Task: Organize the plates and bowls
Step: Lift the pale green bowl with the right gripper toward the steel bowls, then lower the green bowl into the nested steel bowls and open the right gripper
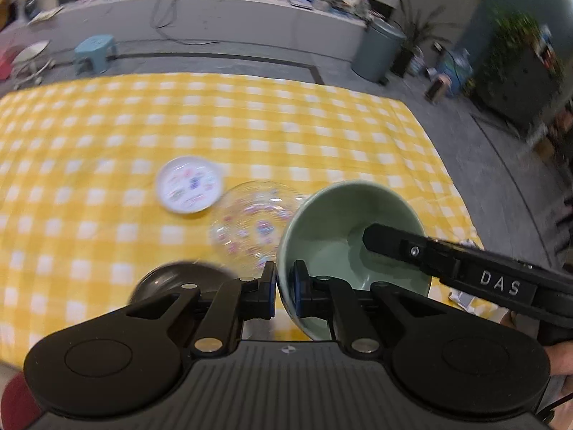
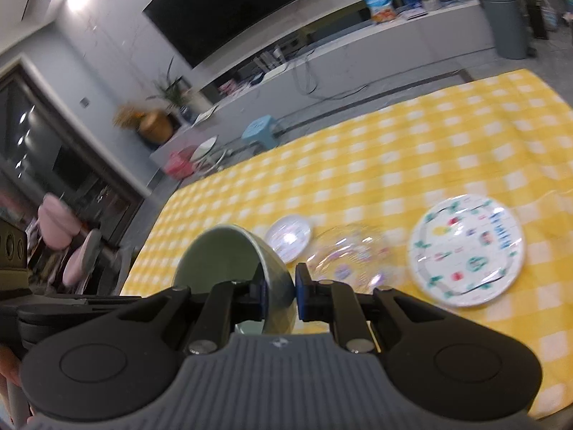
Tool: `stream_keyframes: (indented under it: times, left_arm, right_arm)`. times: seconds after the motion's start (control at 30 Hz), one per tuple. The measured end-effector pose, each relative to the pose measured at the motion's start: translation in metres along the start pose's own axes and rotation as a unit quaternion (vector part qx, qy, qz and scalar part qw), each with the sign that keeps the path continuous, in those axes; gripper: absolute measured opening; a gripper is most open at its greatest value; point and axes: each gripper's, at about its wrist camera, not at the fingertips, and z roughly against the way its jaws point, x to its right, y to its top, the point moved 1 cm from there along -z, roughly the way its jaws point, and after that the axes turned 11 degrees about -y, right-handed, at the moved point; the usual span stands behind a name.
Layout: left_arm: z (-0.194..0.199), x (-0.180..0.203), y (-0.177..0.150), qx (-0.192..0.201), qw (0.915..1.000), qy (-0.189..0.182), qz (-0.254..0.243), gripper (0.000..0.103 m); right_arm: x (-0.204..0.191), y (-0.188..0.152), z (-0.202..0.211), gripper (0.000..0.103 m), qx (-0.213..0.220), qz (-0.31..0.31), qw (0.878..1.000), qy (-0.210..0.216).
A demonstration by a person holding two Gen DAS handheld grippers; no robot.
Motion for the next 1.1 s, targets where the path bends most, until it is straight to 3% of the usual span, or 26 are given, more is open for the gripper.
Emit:
stream_keyframes:
  times: [0.2, 0.63, 0.8, 1.1]
  left_arm:
    - [0.014, -0.041, -0.02, 0.019, 0.9982, -0.022, 0.053, 0.01]
    - [0.017, -0.104, -0.048, -0.002, 0.9962, -0.013, 0.086, 0.01]
    - [0.009, -0.117, -0.052, -0.005, 0.9943, -0.037, 0.1, 0.01]
    - [0.003, -0.117, -0.053, -0.009, 0.9945, -0.044, 0.094, 0.013]
  right_arm:
    - [-0.032, -0.018, -0.016, 0.014, -0.026, 0.029, 0.999, 0.006]
    - [-0.062, -0.048, -0.073, 0.013, -0.1, 0.03, 0.995, 0.002]
    - [-0.059, -0.049, -0.087, 0.012, -0.102, 0.03, 0.994, -0.007]
    - [-0.048, -0.051, -0.101, 0.011, -0.116, 0.016, 0.993, -0.011]
